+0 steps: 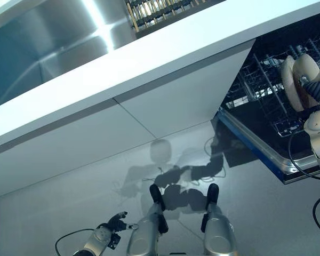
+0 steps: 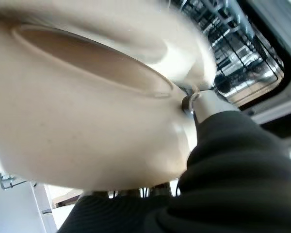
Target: Take plates into dishwasher
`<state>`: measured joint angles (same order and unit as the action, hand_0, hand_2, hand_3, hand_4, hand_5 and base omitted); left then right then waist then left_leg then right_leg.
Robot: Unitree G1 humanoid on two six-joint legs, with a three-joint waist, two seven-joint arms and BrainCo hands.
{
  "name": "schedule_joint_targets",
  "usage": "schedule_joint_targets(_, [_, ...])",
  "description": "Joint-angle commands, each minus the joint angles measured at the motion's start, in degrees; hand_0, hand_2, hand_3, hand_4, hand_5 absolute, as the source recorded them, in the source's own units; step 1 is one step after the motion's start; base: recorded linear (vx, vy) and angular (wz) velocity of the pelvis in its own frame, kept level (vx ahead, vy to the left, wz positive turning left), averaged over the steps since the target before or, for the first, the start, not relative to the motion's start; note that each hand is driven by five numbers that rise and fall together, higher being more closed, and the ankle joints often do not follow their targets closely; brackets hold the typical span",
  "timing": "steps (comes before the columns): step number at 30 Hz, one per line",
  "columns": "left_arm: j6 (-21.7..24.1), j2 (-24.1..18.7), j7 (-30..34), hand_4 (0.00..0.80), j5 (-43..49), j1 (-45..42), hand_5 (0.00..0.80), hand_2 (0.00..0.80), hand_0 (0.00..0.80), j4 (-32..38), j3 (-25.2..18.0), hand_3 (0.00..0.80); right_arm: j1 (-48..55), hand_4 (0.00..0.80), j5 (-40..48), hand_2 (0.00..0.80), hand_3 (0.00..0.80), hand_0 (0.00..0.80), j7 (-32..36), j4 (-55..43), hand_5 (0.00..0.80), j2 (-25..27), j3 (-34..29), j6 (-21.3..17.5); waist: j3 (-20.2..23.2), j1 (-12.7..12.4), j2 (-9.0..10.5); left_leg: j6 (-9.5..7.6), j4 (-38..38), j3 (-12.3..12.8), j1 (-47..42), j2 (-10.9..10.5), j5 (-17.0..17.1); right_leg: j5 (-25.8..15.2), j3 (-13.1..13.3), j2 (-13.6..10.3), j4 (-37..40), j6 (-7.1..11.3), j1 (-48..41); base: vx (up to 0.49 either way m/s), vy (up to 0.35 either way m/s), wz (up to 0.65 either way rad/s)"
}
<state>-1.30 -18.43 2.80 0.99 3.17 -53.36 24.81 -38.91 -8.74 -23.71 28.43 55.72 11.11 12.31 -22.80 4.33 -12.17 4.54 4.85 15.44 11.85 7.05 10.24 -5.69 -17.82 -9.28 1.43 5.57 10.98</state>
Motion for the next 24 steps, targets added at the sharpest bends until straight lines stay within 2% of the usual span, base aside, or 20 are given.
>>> schedule_joint_targets(1, [-0.12, -1.66, 0.18, 0.000, -0.98, 2.04, 0.000, 0.000, 0.000, 0.28, 3.19, 0.000, -7.13, 0.800, -1.77, 0.800, 0.800, 0.800, 0.31, -1.18, 0.800, 3.60, 2.76, -0.49, -1.74, -1.41, 3.37, 4.45, -0.21, 1.55, -10.99, 1.81, -5.08, 3.85, -1.08, -0.71, -6.92, -2.38, 7.18, 0.020, -0.017, -0.03])
schedule_joint_targets(12, [0.51, -1.47, -0.74, 0.000, -1.27, 2.00, 0.000, 0.000, 0.000, 0.72, 3.70, 0.000, -9.19, 0.800, -2.81, 0.800, 0.800, 0.800, 0.04, -0.70, 0.800, 2.62, 4.93, -1.04, -2.86, -1.96, 2.93, 4.25, -0.51, 1.20, -9.73, 1.71, -4.65, 4.07, -1.07, -0.79, -7.18, -2.74, 7.80, 0.002, -0.003, 0.01])
schedule_joint_targets(24, [-0.21, -1.88, -0.58, 0.000, -1.75, 1.92, 0.000, 0.000, 0.000, 2.05, 4.20, 0.000, -11.45, 0.800, -2.68, 0.800, 0.800, 0.800, 1.21, 1.28, 0.800, 1.92, 6.61, 0.90, -3.09, -2.53, 2.83, 4.33, -1.34, 1.24, -8.68, 1.69, -4.20, 3.87, -1.33, -0.68, -6.37, -2.81, 7.63, 0.000, -0.003, -0.01])
